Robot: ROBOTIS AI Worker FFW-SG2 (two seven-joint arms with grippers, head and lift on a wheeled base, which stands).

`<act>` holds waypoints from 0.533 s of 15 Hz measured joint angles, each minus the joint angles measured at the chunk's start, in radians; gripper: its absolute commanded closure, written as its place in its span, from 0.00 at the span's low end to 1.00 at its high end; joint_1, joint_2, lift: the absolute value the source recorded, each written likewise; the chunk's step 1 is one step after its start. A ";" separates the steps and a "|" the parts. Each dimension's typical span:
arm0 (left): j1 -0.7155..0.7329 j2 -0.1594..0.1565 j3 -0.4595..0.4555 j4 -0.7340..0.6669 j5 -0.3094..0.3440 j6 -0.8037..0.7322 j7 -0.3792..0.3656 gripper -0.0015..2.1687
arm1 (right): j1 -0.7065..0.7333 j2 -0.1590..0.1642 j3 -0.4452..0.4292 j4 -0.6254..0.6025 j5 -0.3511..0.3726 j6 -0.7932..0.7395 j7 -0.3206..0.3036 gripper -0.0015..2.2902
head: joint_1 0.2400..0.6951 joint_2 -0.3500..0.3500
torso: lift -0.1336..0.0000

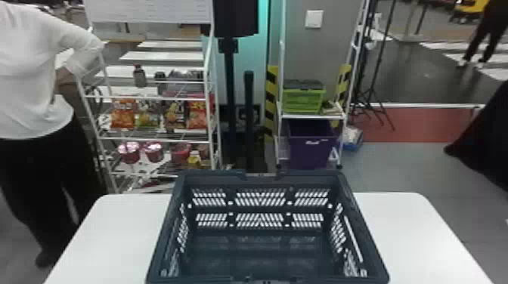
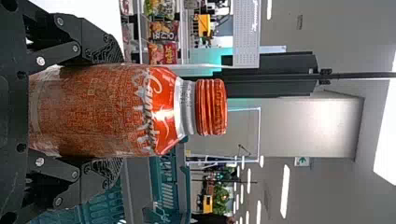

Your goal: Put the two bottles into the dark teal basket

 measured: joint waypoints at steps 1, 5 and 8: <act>-0.003 0.000 0.000 0.000 0.000 0.004 0.002 0.98 | -0.001 0.000 -0.001 -0.011 0.000 0.012 0.000 0.67 | 0.57 0.50 | 1.00; -0.011 0.000 0.000 0.002 -0.001 0.019 0.006 0.98 | -0.007 0.000 -0.009 -0.146 0.001 0.126 0.000 0.67 | 0.57 0.50 | 1.00; -0.014 0.000 0.002 0.017 0.004 0.020 0.010 0.98 | -0.056 0.000 -0.016 -0.290 0.005 0.317 -0.005 0.67 | 0.57 0.50 | 1.00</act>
